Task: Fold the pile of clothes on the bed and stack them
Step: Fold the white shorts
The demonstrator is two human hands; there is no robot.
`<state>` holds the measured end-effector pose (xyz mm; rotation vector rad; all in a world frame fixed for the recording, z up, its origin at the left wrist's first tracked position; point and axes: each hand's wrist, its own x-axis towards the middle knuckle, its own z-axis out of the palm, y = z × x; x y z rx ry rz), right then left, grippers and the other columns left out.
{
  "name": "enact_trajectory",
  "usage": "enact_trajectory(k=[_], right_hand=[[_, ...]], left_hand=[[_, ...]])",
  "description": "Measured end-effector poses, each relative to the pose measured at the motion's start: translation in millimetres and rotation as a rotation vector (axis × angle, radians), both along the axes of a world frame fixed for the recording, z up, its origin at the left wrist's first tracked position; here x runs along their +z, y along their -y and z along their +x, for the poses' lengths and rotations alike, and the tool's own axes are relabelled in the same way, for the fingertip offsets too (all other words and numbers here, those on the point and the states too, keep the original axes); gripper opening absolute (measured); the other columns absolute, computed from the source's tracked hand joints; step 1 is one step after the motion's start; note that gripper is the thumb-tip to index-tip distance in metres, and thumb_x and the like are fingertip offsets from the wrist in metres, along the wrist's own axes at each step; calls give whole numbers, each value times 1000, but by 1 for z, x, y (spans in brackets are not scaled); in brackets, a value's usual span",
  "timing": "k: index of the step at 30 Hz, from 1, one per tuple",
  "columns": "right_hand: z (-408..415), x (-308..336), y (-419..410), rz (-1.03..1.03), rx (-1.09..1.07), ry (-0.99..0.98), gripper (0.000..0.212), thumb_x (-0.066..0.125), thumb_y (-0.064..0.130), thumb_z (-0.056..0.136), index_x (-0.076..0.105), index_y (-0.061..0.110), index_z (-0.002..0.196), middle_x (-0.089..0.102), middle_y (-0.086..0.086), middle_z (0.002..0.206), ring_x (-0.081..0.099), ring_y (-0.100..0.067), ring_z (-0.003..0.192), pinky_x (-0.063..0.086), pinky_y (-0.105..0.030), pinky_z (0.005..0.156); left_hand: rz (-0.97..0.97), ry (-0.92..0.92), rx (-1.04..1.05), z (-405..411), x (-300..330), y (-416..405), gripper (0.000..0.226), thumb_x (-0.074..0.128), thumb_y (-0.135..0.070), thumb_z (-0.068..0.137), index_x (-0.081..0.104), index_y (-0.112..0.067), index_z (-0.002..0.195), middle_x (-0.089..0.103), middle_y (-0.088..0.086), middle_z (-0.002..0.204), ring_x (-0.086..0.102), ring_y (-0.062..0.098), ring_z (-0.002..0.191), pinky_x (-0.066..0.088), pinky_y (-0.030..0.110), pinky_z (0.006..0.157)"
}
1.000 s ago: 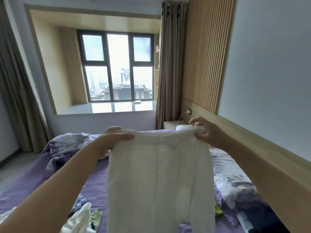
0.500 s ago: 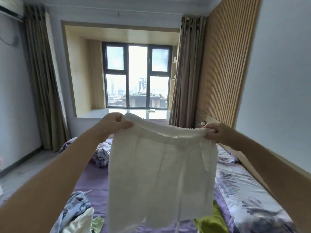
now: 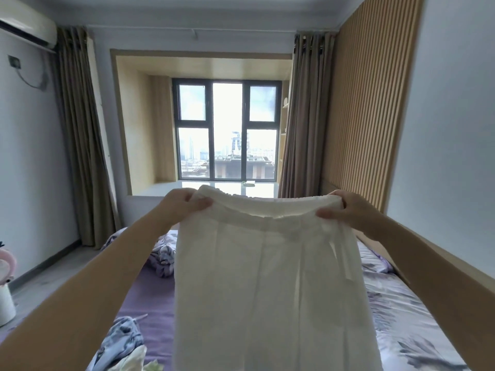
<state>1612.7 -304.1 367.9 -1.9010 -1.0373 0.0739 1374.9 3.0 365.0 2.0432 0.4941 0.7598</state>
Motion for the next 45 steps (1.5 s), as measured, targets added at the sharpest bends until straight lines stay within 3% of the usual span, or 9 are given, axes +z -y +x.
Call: enact_trajectory(k=[5, 11, 22, 28, 33, 36, 39, 42, 45], right_hand=[[11, -1, 2, -33, 58, 117, 8, 71, 21, 84, 69, 18, 90, 69, -4, 82, 68, -22, 77, 58, -35, 72], [14, -17, -6, -95, 47, 145, 5, 63, 20, 90, 64, 17, 94, 66, 0, 79, 63, -12, 70, 50, -21, 61], [15, -6, 0, -87, -21, 180, 15, 69, 24, 85, 62, 37, 85, 66, 7, 82, 62, -8, 74, 47, -20, 62], [13, -17, -9, -5, -116, -199, 6, 64, 13, 87, 61, 16, 90, 61, -6, 81, 54, -14, 62, 42, -24, 51], [-20, -15, -29, 223, 70, -607, 14, 54, -2, 91, 64, 9, 91, 54, -10, 75, 53, -10, 48, 46, -23, 43], [-44, -6, -41, 231, 317, -715, 10, 61, 4, 89, 62, -4, 96, 60, -16, 85, 64, -22, 73, 58, -28, 66], [-60, -1, -47, 112, 467, -526, 21, 62, -6, 85, 57, -16, 102, 59, -22, 97, 63, -29, 94, 56, -32, 85], [-64, -3, -47, 87, 346, -266, 18, 59, -9, 85, 63, -12, 103, 67, -24, 93, 68, -23, 82, 58, -32, 78], [-61, -3, -45, 18, 251, 24, 10, 68, 8, 85, 72, 5, 93, 65, -5, 76, 60, -9, 68, 53, -32, 71]], left_hand=[[20, 0, 76, 6, -4, 1, 37, 73, -45, 79, 68, -9, 87, 71, 4, 81, 68, 17, 68, 56, 26, 61], [-13, 4, 100, 10, -14, 5, 24, 72, -48, 79, 67, -24, 81, 71, -18, 69, 68, 1, 61, 49, 16, 52], [-13, -13, 78, 19, -14, 0, 15, 71, -27, 85, 69, -12, 84, 68, 0, 78, 63, 17, 72, 50, 22, 61], [156, -51, 204, 33, -16, 21, 49, 74, -36, 81, 38, -16, 53, 37, -4, 53, 34, 10, 47, 28, 22, 47], [-27, 36, 121, 53, -13, 64, 47, 74, -32, 82, 45, -15, 49, 46, -4, 49, 45, 11, 46, 37, 23, 48], [-218, 66, -8, 64, -11, 93, 39, 71, -30, 86, 57, -8, 57, 52, -3, 49, 48, 10, 47, 38, 17, 47], [-204, 68, -85, 67, -7, 112, 31, 64, -27, 90, 58, -5, 69, 45, 6, 64, 43, 15, 60, 37, 23, 54], [-107, 69, -81, 62, -6, 114, 32, 63, -28, 90, 53, -8, 67, 36, 9, 66, 36, 17, 61, 33, 21, 52], [-54, 82, -48, 56, -8, 112, 32, 63, -30, 90, 54, -9, 68, 35, 10, 69, 34, 18, 66, 29, 29, 60]])
